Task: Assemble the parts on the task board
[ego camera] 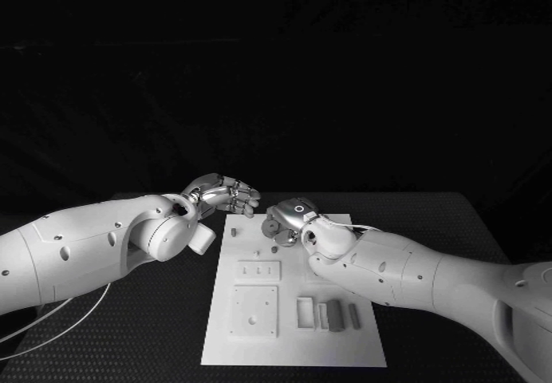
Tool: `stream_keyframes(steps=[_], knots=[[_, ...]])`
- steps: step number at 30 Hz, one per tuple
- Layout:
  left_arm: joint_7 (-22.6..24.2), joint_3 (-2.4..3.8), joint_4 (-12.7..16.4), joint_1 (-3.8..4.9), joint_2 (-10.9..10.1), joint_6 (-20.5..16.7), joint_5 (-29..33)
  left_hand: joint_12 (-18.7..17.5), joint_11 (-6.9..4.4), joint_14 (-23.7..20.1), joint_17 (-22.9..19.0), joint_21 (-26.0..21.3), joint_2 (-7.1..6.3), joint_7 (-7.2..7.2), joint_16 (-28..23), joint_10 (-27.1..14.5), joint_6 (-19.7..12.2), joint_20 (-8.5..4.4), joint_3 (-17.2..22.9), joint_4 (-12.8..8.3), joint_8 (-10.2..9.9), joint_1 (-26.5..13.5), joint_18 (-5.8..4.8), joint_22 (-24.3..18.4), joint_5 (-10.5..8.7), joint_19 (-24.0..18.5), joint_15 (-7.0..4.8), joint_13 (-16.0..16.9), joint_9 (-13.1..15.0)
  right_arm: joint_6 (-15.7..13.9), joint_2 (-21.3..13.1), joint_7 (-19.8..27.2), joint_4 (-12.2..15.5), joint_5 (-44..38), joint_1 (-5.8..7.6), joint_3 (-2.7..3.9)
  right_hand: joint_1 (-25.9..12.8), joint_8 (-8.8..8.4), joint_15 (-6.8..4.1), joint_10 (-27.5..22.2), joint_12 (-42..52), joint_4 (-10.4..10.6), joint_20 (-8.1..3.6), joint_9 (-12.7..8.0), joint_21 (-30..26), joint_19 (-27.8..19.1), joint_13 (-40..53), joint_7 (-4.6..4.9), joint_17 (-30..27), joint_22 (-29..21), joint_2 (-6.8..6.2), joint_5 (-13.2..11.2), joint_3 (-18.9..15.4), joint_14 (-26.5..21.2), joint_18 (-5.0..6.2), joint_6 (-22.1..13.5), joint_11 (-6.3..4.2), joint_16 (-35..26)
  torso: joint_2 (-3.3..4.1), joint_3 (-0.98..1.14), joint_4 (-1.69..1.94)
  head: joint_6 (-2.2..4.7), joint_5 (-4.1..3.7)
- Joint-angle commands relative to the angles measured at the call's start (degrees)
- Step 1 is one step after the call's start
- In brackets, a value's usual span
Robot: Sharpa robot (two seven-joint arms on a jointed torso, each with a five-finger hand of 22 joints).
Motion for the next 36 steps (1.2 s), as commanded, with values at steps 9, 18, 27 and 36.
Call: stream_keyframes(steps=[9,18,27,36], knots=[[0.6,0.05,0.0,0.07,0.2,0.4,-0.3,-0.2,-0.01,0.3,0.1,-0.3,0.33,-0.19,-0.3,-0.5,-0.3,0.02,-0.3,-0.1,-0.3,-0.1,0.3,0.1,-0.31,0.0,0.12,0.1,0.1,0.8,0.7,0.3,-0.8,-0.1,-0.27,-0.19,0.2,-0.36,-0.45,-0.5,0.2,0.0,-0.59,-0.1,-0.1,0.1,-0.1,0.28,-0.1,0.8,-0.61,0.3,0.4,0.0,2.64,7.2,-0.23,-0.3,-0.01,-0.01,0.04,-0.14,-0.01],[0.6,0.05,-0.1,0.09,0.4,0.4,-0.3,-0.2,-0.01,0.3,0.2,-0.3,0.32,-0.19,-0.3,-0.5,-0.4,0.02,-0.3,-0.1,-0.3,-0.1,0.29,0.1,-0.31,0.0,0.12,0.1,0.1,1.8,1.0,0.8,-1.5,0.3,-0.3,-0.27,0.1,-0.43,-0.43,-0.5,0.2,0.1,-0.59,-0.1,-0.2,0.1,-0.2,0.31,-0.1,0.8,-0.7,0.3,0.4,0.0,2.64,7.1,-0.2,-0.4,0.0,0.02,-0.03,-0.11,0.02],[0.5,0.05,-0.1,0.1,0.4,0.4,-0.3,-0.2,0.0,0.3,0.2,-0.4,0.31,-0.19,-0.4,-0.5,-0.4,0.03,-0.4,-0.1,-0.3,-0.2,0.29,0.1,-0.31,0.0,0.12,0.2,0.1,3.1,1.0,1.2,-2.4,1.0,-0.31,-0.32,-0.1,-0.59,-0.36,-0.6,0.1,0.1,-0.55,-0.2,-0.3,0.0,-0.3,0.38,-0.1,0.8,-0.89,0.3,0.4,-0.1,2.64,6.9,-0.13,-0.5,0.0,0.04,0.0,-0.23,-0.03],[0.3,0.05,-0.1,0.11,0.5,0.6,-0.3,-0.2,0.0,0.3,0.2,-0.4,0.31,-0.18,-0.4,-0.6,-0.4,0.03,-0.4,0.0,-0.3,-0.2,0.29,0.2,-0.31,0.0,0.12,0.2,0.1,3.4,1.3,2.0,-2.5,1.8,-0.31,-0.39,-0.4,-2.29,0.42,-1.6,0.0,0.4,-0.28,-1.1,-1.0,-0.4,-0.6,1.3,-0.1,0.8,-2.03,0.3,0.5,-0.7,2.64,4.3,0.72,-1.0,-0.01,0.07,-0.01,-0.28,0.25]])
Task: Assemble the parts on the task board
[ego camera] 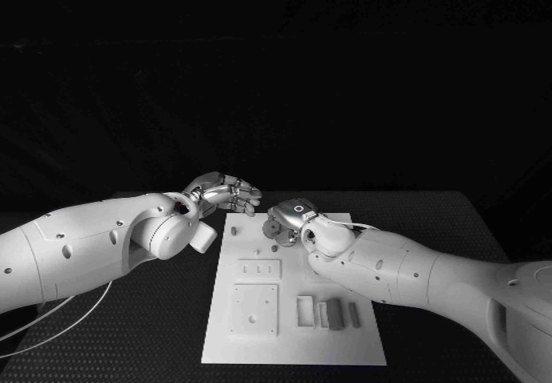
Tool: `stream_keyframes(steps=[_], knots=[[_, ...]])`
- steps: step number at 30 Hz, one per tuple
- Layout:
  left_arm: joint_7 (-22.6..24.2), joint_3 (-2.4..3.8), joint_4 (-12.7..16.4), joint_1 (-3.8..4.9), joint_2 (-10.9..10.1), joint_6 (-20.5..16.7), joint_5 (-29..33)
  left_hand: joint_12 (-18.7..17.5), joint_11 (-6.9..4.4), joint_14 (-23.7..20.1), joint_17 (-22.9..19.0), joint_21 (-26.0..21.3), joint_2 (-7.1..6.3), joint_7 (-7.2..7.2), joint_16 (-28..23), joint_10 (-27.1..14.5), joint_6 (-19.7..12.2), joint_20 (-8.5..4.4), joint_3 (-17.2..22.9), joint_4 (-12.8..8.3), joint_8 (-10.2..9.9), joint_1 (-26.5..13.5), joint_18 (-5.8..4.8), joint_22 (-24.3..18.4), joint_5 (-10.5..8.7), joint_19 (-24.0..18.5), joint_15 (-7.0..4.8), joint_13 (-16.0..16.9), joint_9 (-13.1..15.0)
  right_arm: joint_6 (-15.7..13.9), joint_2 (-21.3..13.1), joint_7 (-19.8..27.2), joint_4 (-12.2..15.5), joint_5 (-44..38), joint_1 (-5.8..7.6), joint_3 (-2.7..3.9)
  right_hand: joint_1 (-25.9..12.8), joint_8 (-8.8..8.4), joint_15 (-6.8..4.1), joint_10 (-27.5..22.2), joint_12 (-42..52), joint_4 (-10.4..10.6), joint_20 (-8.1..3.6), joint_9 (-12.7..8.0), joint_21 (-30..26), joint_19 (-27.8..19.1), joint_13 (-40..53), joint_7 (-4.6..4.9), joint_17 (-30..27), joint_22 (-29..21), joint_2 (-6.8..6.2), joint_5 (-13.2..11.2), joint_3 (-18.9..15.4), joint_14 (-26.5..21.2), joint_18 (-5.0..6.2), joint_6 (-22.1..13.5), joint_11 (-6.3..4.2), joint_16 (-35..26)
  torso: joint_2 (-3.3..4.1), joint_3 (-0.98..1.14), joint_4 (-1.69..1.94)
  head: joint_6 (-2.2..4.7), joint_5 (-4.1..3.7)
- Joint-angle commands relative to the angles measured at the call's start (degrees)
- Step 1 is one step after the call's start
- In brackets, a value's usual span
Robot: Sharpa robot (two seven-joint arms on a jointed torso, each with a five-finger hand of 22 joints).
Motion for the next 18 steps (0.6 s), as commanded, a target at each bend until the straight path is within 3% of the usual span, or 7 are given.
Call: stream_keyframes(steps=[1,4,18], knots=[[0.3,0.04,0.0,0.09,0.2,0.6,-0.2,-0.2,0.0,0.3,0.1,-0.4,0.3,-0.18,-0.4,-0.6,-0.4,0.03,-0.4,0.0,-0.3,-0.2,0.29,0.1,-0.31,0.0,0.12,0.1,0.1,1.3,0.2,1.1,-0.1,0.7,-0.07,-0.09,0.0,-0.54,0.34,-1.9,0.0,0.1,-0.01,-0.3,-0.4,-0.4,-0.1,1.57,0.0,0.8,-0.76,0.3,0.2,-0.4,2.69,3.9,1.01,-0.3,0.01,0.03,0.01,-0.04,0.2],[0.3,0.04,0.0,0.11,0.2,0.7,-0.2,-0.3,0.0,0.3,0.1,-0.4,0.28,-0.17,-0.4,-0.6,-0.4,0.03,-0.4,0.0,-0.3,-0.2,0.28,0.1,-0.31,0.0,0.13,0.1,0.1,1.2,0.2,1.2,-0.2,1.0,-0.07,-0.09,0.2,-1.55,0.81,-2.3,0.0,0.1,0.08,-0.9,-0.6,-0.5,-0.2,2.11,0.0,0.8,-1.15,0.3,0.4,-0.6,2.69,2.1,1.51,-0.4,0.0,0.01,0.0,-0.05,0.23],[0.2,0.04,0.0,0.15,0.2,0.7,-0.2,-0.3,0.01,0.3,0.1,-0.4,0.24,-0.16,-0.5,-0.6,-0.4,0.04,-0.4,0.0,-0.3,-0.3,0.28,0.1,-0.31,0.0,0.14,0.1,0.1,2.2,0.0,1.4,-0.2,1.7,-0.07,-0.1,0.3,-1.86,1.19,-2.6,0.1,0.2,0.25,-1.2,-0.8,-0.7,-0.4,2.47,0.1,0.9,-1.53,0.3,0.4,-0.8,2.69,1.6,1.89,-0.4,-0.01,0.03,-0.01,-0.23,0.16]])
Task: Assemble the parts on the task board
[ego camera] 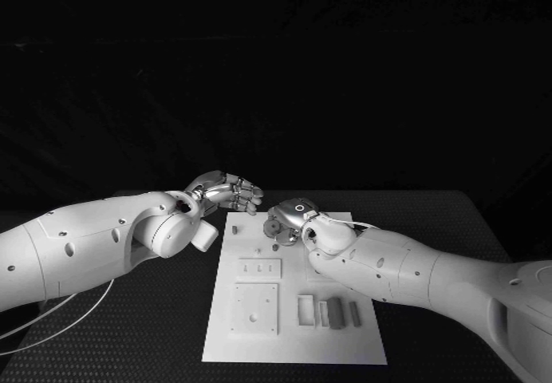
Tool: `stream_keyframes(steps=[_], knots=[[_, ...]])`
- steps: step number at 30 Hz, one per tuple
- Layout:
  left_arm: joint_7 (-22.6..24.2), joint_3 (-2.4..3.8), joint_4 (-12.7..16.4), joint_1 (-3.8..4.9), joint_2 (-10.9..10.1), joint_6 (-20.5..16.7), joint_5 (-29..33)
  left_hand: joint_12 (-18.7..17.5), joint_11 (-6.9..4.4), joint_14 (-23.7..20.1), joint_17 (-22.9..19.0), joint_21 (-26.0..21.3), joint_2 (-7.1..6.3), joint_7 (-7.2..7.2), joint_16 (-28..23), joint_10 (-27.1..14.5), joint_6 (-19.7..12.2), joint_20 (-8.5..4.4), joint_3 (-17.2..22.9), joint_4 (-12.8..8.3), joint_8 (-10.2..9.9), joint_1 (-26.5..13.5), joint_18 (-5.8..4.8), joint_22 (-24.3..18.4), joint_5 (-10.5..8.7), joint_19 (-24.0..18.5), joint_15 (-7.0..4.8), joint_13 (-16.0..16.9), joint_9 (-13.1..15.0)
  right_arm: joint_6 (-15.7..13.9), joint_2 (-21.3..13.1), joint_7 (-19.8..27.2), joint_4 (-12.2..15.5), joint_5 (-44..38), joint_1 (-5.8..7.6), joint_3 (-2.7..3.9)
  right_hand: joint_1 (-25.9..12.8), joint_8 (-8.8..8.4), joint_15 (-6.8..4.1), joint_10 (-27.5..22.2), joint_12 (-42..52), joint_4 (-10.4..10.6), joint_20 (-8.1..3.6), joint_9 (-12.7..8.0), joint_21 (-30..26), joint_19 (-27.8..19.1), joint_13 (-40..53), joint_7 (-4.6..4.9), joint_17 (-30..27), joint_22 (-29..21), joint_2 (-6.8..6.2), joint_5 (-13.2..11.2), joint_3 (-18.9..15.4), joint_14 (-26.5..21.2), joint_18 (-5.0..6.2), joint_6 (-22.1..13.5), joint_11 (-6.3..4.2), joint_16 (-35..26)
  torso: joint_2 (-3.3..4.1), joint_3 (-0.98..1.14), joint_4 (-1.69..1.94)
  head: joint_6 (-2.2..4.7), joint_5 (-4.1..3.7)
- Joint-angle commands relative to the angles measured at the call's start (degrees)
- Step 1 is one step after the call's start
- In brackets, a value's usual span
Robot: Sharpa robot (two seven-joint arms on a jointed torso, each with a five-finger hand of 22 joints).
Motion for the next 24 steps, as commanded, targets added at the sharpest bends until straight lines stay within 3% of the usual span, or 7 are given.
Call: stream_keyframes(steps=[1,8,19,24], knots=[[0.3,0.04,0.1,0.1,0.1,0.7,-0.2,-0.3,0.01,0.3,0.1,-0.2,0.24,-0.16,-0.3,-0.6,-0.4,0.04,-0.4,0.0,-0.3,-0.3,0.28,0.1,-0.31,0.0,0.14,0.1,0.1,1.6,-0.1,0.5,0.1,0.5,-0.11,-0.08,0.0,-0.4,0.51,-2.6,0.1,0.0,0.0,-0.1,-0.2,-0.5,-0.1,2.22,0.1,0.9,-0.73,0.2,0.2,-0.2,2.7,1.7,1.83,-0.3,0.0,0.01,0.03,-0.03,-0.07],[0.5,0.04,0.1,0.1,0.1,0.6,-0.2,-0.3,0.01,0.3,0.1,-0.2,0.24,-0.16,-0.3,-0.6,-0.4,0.04,-0.4,0.0,-0.3,-0.3,0.29,0.1,-0.31,0.0,0.13,0.1,0.1,1.7,-0.1,0.3,0.3,0.8,-0.1,-0.08,0.0,-1.38,1.06,-3.3,0.2,0.3,0.24,-0.7,-0.4,-0.7,-0.3,2.83,0.2,0.9,-1.38,0.2,0.2,-0.5,2.7,-0.2,2.41,-0.4,-0.01,0.02,0.0,-0.07,-0.05],[0.5,0.04,0.1,0.1,-0.1,0.5,-0.2,-0.3,0.01,0.3,0.2,-0.2,0.27,-0.16,-0.3,-0.6,-0.4,0.03,-0.4,0.0,-0.3,-0.2,0.3,0.1,-0.31,0.0,0.13,0.1,0.1,1.5,-0.5,0.2,0.8,0.9,-0.1,-0.09,-0.1,-1.3,1.15,-3.4,0.3,0.5,0.3,-0.7,-0.4,-0.7,-0.4,2.89,0.2,1.0,-1.41,0.2,0.2,-0.6,2.7,-0.1,2.49,-0.4,-0.01,0.0,0.01,-0.27,-0.05],[0.4,0.04,0.1,0.1,-0.1,0.5,-0.2,-0.3,0.0,0.3,0.2,-0.3,0.28,-0.16,-0.3,-0.6,-0.4,0.03,-0.4,0.0,-0.3,-0.2,0.3,0.1,-0.31,0.0,0.13,0.2,0.1,1.4,-0.8,0.1,1.0,0.9,-0.1,-0.09,0.3,-1.04,1.11,-3.4,0.4,0.5,0.3,-0.7,-0.4,-0.7,-0.4,2.83,0.3,1.0,-0.53,0.3,0.4,-0.6,2.7,0.3,2.44,-0.3,0.01,0.02,0.03,-0.3,-0.07]])
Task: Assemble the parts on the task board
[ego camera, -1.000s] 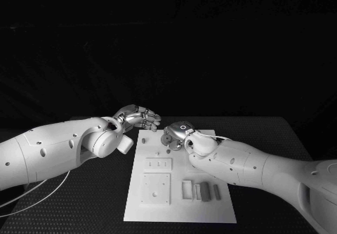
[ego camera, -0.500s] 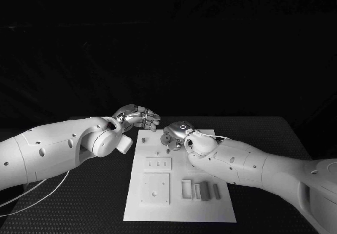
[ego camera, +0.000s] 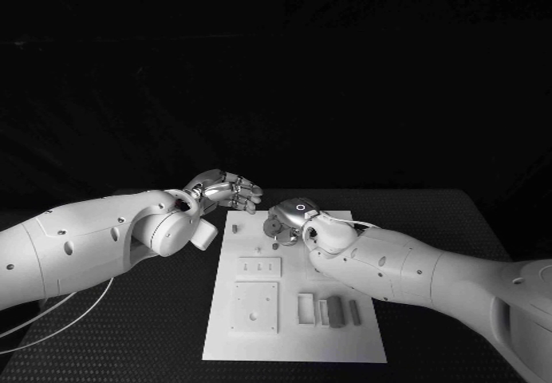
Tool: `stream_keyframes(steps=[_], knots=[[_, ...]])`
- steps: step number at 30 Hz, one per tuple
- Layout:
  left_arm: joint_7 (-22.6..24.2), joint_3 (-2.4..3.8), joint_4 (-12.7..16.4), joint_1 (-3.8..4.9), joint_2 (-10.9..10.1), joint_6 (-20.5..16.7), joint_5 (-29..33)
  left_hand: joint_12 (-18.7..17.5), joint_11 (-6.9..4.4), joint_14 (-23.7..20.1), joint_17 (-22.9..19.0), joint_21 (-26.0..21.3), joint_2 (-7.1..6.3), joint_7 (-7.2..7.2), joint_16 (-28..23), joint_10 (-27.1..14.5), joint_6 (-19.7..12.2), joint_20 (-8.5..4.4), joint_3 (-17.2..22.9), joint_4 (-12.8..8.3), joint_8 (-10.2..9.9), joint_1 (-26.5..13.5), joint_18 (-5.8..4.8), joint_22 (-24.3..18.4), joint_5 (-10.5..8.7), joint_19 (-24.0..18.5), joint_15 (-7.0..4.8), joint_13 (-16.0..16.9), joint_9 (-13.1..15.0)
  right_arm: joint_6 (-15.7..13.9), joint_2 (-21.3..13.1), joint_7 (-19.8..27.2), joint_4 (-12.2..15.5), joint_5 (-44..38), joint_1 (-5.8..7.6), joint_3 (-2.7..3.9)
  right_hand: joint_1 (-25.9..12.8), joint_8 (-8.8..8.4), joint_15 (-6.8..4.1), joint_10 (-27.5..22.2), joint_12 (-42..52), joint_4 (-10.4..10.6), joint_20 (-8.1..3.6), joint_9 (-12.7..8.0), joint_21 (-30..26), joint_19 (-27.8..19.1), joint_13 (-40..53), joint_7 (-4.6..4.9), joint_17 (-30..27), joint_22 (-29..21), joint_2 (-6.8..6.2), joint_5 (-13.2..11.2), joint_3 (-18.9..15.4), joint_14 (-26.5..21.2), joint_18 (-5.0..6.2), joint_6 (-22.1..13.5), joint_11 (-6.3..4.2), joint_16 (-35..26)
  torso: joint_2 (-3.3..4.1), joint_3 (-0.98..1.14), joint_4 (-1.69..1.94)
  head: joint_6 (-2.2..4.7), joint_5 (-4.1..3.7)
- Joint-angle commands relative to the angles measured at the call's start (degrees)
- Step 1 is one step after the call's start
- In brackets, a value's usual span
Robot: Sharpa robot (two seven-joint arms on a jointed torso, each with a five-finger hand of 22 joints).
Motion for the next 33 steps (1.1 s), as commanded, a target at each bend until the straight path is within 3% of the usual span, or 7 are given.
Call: stream_keyframes(steps=[1,19,23,26,30,32,33], knots=[[0.4,0.04,0.1,0.09,0.0,0.5,-0.2,-0.3,-0.21,0.3,0.1,-0.3,0.28,-0.16,-0.3,-0.4,-0.4,0.02,-0.4,-0.1,-0.3,-0.2,0.3,0.1,-0.31,0.0,0.13,0.1,0.1,0.9,-0.2,0.0,0.1,0.0,-0.11,-0.09,0.4,0.11,0.39,-3.1,0.4,0.1,-0.08,0.1,-0.2,-0.3,-0.1,1.54,0.1,1.0,0.55,0.2,0.0,0.1,2.7,1.6,2.14,-0.2,0.01,0.02,0.01,-0.05,-0.04],[0.4,0.04,0.0,0.09,0.1,0.6,-0.2,-0.3,-0.21,0.4,0.1,-0.3,0.27,-0.16,-0.4,-0.4,-0.4,0.04,-0.4,-0.1,-0.3,-0.2,0.29,0.1,-0.31,0.0,0.13,0.1,0.1,-0.6,-0.4,0.2,0.0,0.9,-0.12,-0.07,0.4,0.16,0.37,-3.1,0.6,-0.1,-0.06,0.0,-0.1,-0.3,-0.2,1.53,0.1,1.1,0.88,0.2,-0.2,0.1,2.7,1.5,2.13,-0.2,0.01,-0.01,0.02,-0.13,-0.03],[0.4,0.04,0.0,0.09,0.0,0.6,-0.2,-0.3,-0.2,0.4,0.1,-0.3,0.28,-0.16,-0.4,-0.4,-0.4,0.04,-0.4,0.0,-0.3,-0.2,0.29,0.1,-0.31,0.0,0.13,0.1,0.1,0.9,-0.4,0.7,-0.2,2.4,-0.12,-0.07,0.4,0.15,0.37,-3.1,0.7,-0.1,-0.06,0.0,-0.1,-0.2,-0.2,1.53,0.1,1.1,1.14,0.2,-0.2,0.1,2.7,1.5,2.13,-0.2,0.03,-0.04,0.03,-0.18,-0.04],[0.5,0.04,0.1,0.09,0.1,0.6,-0.2,-0.3,-0.2,0.4,0.1,-0.3,0.27,-0.16,-0.4,-0.4,-0.4,0.04,-0.4,0.0,-0.3,-0.2,0.29,0.1,-0.31,0.0,0.13,0.1,0.1,4.0,-0.1,1.1,-0.4,3.8,-0.12,-0.06,0.3,-0.47,0.52,-3.2,0.7,0.2,0.0,-0.4,-0.2,-0.3,-0.4,1.68,0.1,1.1,2.93,0.3,0.0,0.1,2.7,0.3,2.28,-0.2,0.02,-0.04,0.02,-0.17,-0.03],[0.4,0.04,0.1,0.09,0.1,0.7,-0.2,-0.3,-0.2,0.4,0.2,-0.3,0.28,-0.16,-0.4,-0.4,-0.4,0.04,-0.4,0.0,-0.3,-0.2,0.29,0.1,-0.31,0.0,0.13,0.1,0.1,5.3,0.0,1.7,-0.4,4.1,-0.11,-0.05,1.5,-1.65,0.04,-3.8,0.7,-0.5,0.2,-0.9,-0.4,-1.0,-0.6,1.1,0.2,1.1,7.13,0.5,1.6,-0.4,2.7,-2.4,1.69,-0.3,0.03,-0.04,-0.01,-0.18,-0.07],[0.4,0.04,0.1,0.1,0.1,0.7,-0.2,-0.3,-0.2,0.4,0.2,-0.3,0.28,-0.16,-0.4,-0.4,-0.4,0.04,-0.4,0.0,-0.3,-0.2,0.29,0.1,-0.31,0.0,0.13,0.2,0.1,5.3,0.0,2.0,-0.5,4.4,-0.11,-0.05,3.0,-1.65,-0.23,-4.0,0.9,1.9,0.7,-1.0,-0.4,-1.1,-0.8,0.74,0.4,1.3,6.38,0.4,8.4,-0.6,2.7,-2.9,1.46,-0.2,0.03,-0.03,0.0,-0.22,-0.08],[0.4,0.04,0.1,0.1,0.1,0.7,-0.2,-0.3,-0.2,0.4,0.2,-0.3,0.28,-0.16,-0.5,-0.4,-0.4,0.04,-0.4,0.0,-0.3,-0.2,0.29,0.1,-0.31,0.0,0.13,0.2,0.1,5.4,0.0,2.1,-0.5,4.5,-0.11,-0.05,3.0,-1.63,-0.32,-4.0,1.0,2.0,0.71,-1.0,-0.3,-1.1,-0.8,0.68,0.4,1.3,6.52,0.5,9.1,-0.7,2.7,-3.0,1.33,-0.2,0.03,-0.03,0.0,-0.22,-0.08]])
